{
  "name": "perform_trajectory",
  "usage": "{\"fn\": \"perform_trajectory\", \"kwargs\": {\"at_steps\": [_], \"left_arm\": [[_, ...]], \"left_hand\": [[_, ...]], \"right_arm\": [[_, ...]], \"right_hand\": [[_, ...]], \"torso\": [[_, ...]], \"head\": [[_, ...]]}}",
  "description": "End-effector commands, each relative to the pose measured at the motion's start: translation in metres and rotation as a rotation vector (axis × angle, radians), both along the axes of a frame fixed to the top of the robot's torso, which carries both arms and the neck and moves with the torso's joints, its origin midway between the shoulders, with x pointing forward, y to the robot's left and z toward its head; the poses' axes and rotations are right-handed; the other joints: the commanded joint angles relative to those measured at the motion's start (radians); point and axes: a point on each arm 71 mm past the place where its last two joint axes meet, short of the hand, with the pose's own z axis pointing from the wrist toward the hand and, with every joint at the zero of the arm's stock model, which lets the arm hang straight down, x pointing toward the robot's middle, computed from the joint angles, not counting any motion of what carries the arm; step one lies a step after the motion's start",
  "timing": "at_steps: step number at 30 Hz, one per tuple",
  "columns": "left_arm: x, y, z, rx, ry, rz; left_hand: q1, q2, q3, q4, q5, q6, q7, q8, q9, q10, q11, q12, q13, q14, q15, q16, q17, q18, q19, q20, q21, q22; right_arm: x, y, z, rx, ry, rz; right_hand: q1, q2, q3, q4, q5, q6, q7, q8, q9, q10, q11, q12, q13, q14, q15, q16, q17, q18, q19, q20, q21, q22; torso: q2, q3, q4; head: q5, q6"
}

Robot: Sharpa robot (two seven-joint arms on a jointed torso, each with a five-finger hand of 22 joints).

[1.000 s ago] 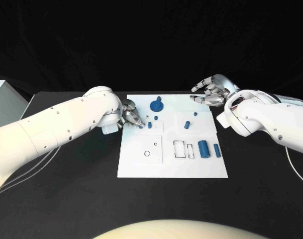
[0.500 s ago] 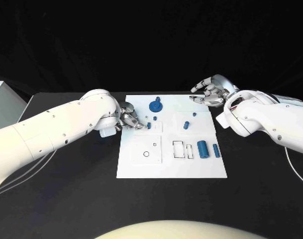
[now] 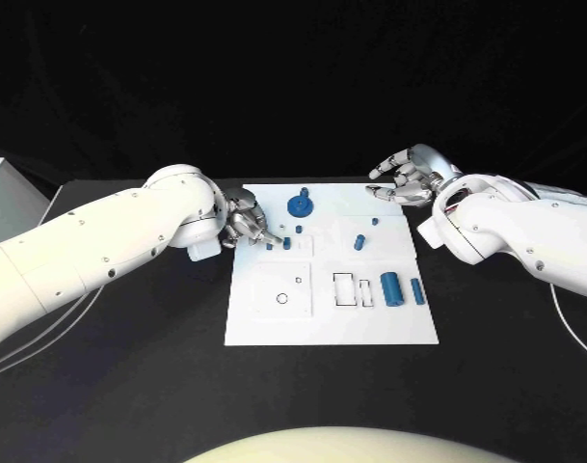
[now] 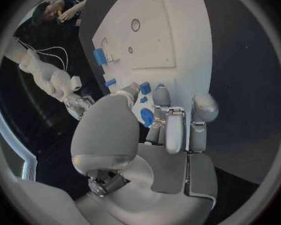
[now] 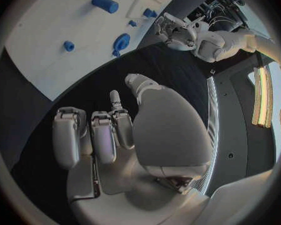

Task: Assemble the parts on the task board

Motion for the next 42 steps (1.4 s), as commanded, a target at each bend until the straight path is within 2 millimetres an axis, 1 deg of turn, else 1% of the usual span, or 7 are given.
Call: {"fn": "perform_trajectory", "kwargs": {"at_steps": [1,3,8,10,19,26,42], "left_arm": [[-0.002,-0.006,0.011,-0.101,-0.048,-0.012],[-0.001,-0.009,0.019,-0.159,-0.099,-0.020],[0.001,-0.017,0.035,-0.293,-0.256,-0.057],[0.001,-0.021,0.040,-0.324,-0.327,-0.075],[0.004,-0.039,0.032,-0.315,-0.528,-0.186],[0.006,-0.053,0.012,-0.202,-0.587,-0.271],[0.013,-0.068,-0.011,-0.016,-0.549,-0.326]], "left_hand": [[0.045,0.004,0.000,0.000,0.002,-0.046,0.028,-0.035,-0.029,-0.075,0.028,-0.032,-0.027,-0.054,0.024,-0.051,-0.042,0.027,-0.087,0.021,-0.084,-0.115],[0.090,-0.005,0.021,0.000,0.003,-0.096,0.056,-0.072,-0.073,-0.142,0.057,-0.063,-0.057,-0.173,0.052,-0.139,-0.189,0.064,-0.233,0.045,-0.234,-0.302],[0.178,-0.024,0.085,-0.002,0.003,-0.145,0.095,-0.121,-0.174,-0.236,0.096,-0.122,-0.129,-0.439,0.090,-0.340,-0.505,0.065,-0.276,0.081,-0.350,-0.371],[0.205,-0.037,0.120,-0.004,0.004,-0.142,0.102,-0.118,-0.208,-0.251,0.103,-0.145,-0.163,-0.466,0.095,-0.368,-0.540,0.065,-0.279,0.086,-0.393,-0.399],[0.300,-0.072,0.336,-0.046,0.001,-0.074,0.094,-0.147,-0.340,-0.246,0.103,-0.232,-0.280,-0.470,0.089,-0.375,-0.606,0.065,-0.272,0.072,-0.370,-0.380],[0.283,-0.089,0.370,-0.104,-0.001,-0.016,0.083,-0.197,-0.420,-0.224,0.091,-0.288,-0.344,-0.446,0.079,-0.332,-0.620,0.067,-0.281,0.067,-0.304,-0.330],[0.222,-0.112,0.327,-0.109,-0.001,0.014,0.065,-0.266,-0.479,-0.244,0.102,-0.358,-0.396,-0.417,0.091,-0.258,-0.605,0.065,-0.277,0.078,-0.287,-0.318]], "right_arm": [[0.000,0.000,0.000,-0.001,-0.006,0.008],[0.000,0.000,0.000,-0.001,-0.007,0.007],[0.000,-0.001,0.001,0.000,-0.011,0.006],[0.000,-0.001,0.001,0.003,-0.013,0.005],[0.001,-0.001,0.002,0.024,-0.035,0.002],[0.001,-0.001,0.005,0.050,-0.070,0.001],[0.001,0.004,0.007,0.064,-0.099,0.014]], "right_hand": [[-0.012,-0.001,0.006,0.002,0.004,-0.010,0.000,0.006,0.001,-0.007,0.001,-0.003,0.129,0.091,0.002,-0.002,0.207,-0.007,0.047,0.007,-0.005,0.120],[-0.013,-0.002,0.007,0.002,0.005,-0.010,0.000,0.006,0.001,-0.009,0.001,-0.004,0.128,0.091,0.002,-0.002,0.206,-0.006,0.046,0.007,-0.006,0.119],[-0.013,-0.002,0.007,0.002,0.005,-0.010,0.000,0.006,0.001,-0.012,0.001,-0.007,0.125,0.091,0.002,-0.003,0.205,-0.006,0.046,0.007,-0.007,0.118],[-0.012,-0.002,0.007,0.002,0.005,-0.011,0.000,0.006,0.001,-0.022,0.001,-0.016,0.115,0.090,0.002,-0.004,0.202,-0.005,0.044,0.007,-0.010,0.114],[-0.009,-0.008,0.031,-0.004,0.006,-0.009,-0.005,0.022,0.008,-0.145,-0.004,-0.134,-0.016,0.063,-0.005,-0.053,0.097,0.019,0.003,0.002,-0.105,0.021],[-0.004,-0.027,0.119,-0.027,0.006,-0.019,-0.011,0.050,0.024,-0.446,-0.014,-0.578,-0.482,0.044,-0.016,-0.114,0.005,0.044,-0.033,-0.010,-0.239,-0.100],[-0.043,-0.039,0.200,-0.086,0.005,-0.018,-0.008,0.071,0.037,-0.408,-0.010,-0.879,-0.767,0.048,-0.013,-0.120,0.009,0.042,-0.018,-0.010,-0.251,-0.098]], "torso": [[-0.001,0.0008,0.0005],[-0.001,0.0010,0.0004],[0.000,0.0017,-0.0001],[0.000,0.0016,-0.0004],[0.001,0.0016,-0.0011],[0.002,0.0016,-0.0022],[0.001,0.0011,-0.0009]], "head": [[-0.002,0.002],[-0.003,0.004],[-0.004,0.006],[-0.005,0.009],[-0.007,0.018],[-0.007,0.023],[-0.012,0.024]]}}
